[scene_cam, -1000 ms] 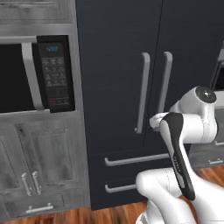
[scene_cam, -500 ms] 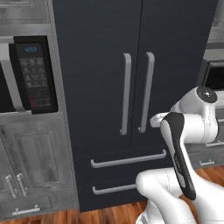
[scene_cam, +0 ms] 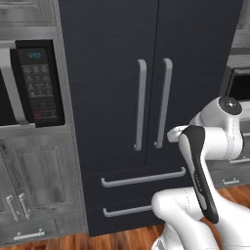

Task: Retrieve the kiwi and apple from the fridge and place them into the bowl on the dining table.

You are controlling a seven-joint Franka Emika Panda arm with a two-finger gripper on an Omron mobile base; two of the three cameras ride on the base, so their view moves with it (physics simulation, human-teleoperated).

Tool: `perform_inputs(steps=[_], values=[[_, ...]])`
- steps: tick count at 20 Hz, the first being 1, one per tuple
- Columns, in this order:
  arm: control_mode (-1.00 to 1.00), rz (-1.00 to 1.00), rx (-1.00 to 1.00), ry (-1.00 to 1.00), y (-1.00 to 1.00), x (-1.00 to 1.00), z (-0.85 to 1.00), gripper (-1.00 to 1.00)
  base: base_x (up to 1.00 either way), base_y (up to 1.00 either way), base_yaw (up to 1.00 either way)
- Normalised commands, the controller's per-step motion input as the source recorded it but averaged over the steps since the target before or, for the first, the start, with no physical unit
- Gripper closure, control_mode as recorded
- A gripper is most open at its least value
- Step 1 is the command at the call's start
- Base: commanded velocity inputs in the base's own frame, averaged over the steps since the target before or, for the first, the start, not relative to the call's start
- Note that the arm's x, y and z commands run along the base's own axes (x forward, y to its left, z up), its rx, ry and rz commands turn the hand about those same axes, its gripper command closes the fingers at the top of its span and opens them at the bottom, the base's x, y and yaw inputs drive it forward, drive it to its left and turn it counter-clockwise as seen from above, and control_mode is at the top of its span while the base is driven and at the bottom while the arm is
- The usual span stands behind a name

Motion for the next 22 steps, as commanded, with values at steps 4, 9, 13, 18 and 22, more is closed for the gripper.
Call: perform_inputs(steps=[4,9,13,18,22], values=[[1.0,0.0,0.0,0.0,0.0,0.0,0.0,-1.0,-0.18,0.09,0.0],[1.0,0.0,0.0,0.0,0.0,0.0,0.0,-1.0,-0.17,0.11,0.0],[1.0,0.0,0.0,0.0,0.0,0.0,0.0,-1.0,-0.19,0.17,0.0],[1.0,0.0,0.0,0.0,0.0,0.0,0.0,-1.0,-0.2,0.2,0.0],[-1.0,0.0,0.0,-0.01,0.04,0.0,-0.05,-1.0,-0.04,0.14,0.0]])
